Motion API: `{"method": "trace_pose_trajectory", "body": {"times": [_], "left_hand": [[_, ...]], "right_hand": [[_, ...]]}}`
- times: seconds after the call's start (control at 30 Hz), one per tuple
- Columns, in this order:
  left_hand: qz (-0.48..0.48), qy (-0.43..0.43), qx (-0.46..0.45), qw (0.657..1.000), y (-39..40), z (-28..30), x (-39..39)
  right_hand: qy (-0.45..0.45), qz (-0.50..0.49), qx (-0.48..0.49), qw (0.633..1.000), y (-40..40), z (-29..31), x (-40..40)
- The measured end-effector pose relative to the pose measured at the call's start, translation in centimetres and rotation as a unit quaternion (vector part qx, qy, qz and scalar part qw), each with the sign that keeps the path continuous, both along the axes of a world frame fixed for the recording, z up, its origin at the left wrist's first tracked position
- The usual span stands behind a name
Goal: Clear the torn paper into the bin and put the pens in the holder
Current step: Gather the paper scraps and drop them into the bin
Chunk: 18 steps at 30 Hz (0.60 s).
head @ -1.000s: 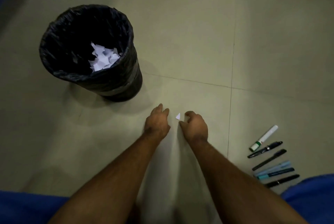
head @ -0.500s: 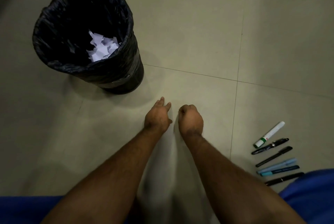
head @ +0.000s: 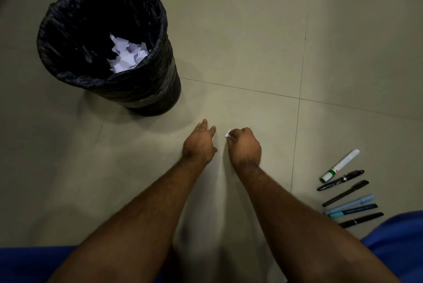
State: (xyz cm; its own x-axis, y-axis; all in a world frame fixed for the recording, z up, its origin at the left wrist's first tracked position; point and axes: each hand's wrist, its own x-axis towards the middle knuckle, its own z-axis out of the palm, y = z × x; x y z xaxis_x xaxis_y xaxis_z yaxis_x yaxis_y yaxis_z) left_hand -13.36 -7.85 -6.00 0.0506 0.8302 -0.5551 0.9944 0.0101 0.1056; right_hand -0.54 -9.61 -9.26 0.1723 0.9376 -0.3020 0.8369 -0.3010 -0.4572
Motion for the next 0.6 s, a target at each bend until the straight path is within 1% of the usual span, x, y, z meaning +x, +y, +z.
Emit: {"method": "trace_pose_trajectory", "body": {"times": [0.17, 0.3, 0.47, 0.6], "left_hand": [[0.001, -0.005, 0.001, 1.000, 0.1, -0.1, -0.1], [0.006, -0.017, 0.003, 1.000, 0.0, -0.3, -0.3], [0.002, -0.015, 0.000, 1.000, 0.0, -0.3, -0.3], [-0.005, -0.008, -0.001, 1.000, 0.0, -0.3, -0.3]], "right_hand": [[-0.060, 0.036, 0.016, 0.997, 0.4, -0.3, 0.0], [-0.097, 0.051, 0.054, 0.992, 0.0, -0.9, -0.3], [-0.081, 0.035, 0.111, 0.990, -0.8, -1.8, -0.2], [-0.059, 0.031, 0.128, 0.990, -1.3, -1.6, 0.0]]}}
